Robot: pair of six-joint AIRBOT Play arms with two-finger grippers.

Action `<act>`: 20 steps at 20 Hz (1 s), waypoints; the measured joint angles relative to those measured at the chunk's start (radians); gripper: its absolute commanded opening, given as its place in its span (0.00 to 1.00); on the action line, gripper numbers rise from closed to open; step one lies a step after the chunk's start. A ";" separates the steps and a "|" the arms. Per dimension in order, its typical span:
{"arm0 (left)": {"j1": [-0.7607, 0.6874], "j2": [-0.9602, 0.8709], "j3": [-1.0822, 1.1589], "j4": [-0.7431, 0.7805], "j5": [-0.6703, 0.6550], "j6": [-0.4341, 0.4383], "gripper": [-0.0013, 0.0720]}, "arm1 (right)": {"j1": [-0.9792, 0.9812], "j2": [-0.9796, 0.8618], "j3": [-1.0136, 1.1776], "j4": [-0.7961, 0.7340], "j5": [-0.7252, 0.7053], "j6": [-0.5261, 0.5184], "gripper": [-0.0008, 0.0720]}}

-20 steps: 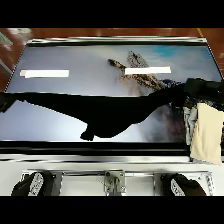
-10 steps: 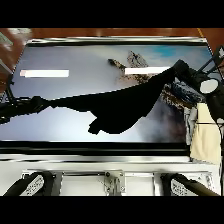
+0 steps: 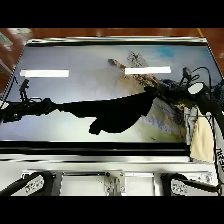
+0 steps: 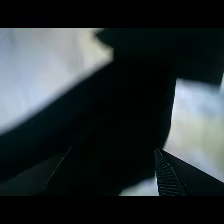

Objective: Fold the shirts.

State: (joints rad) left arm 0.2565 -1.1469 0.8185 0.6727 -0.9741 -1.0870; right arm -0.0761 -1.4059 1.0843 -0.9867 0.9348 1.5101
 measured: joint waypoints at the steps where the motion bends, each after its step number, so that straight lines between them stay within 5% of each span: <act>1: 0.000 -0.003 0.000 0.000 0.019 0.002 0.06 | 0.016 0.000 -0.019 0.008 0.094 -0.007 0.88; 6: -0.002 -0.008 0.000 0.000 0.060 0.004 0.06 | 0.159 0.002 -0.124 0.093 0.223 0.000 0.88; 20: -0.002 -0.010 0.000 -0.008 0.077 0.006 0.06 | 0.425 -0.094 -0.163 0.142 0.062 0.174 0.88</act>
State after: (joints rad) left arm 0.2546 -1.1564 0.8185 0.6647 -0.8967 -1.0813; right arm 0.3485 -1.4998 0.9215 -0.8448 0.9970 1.6840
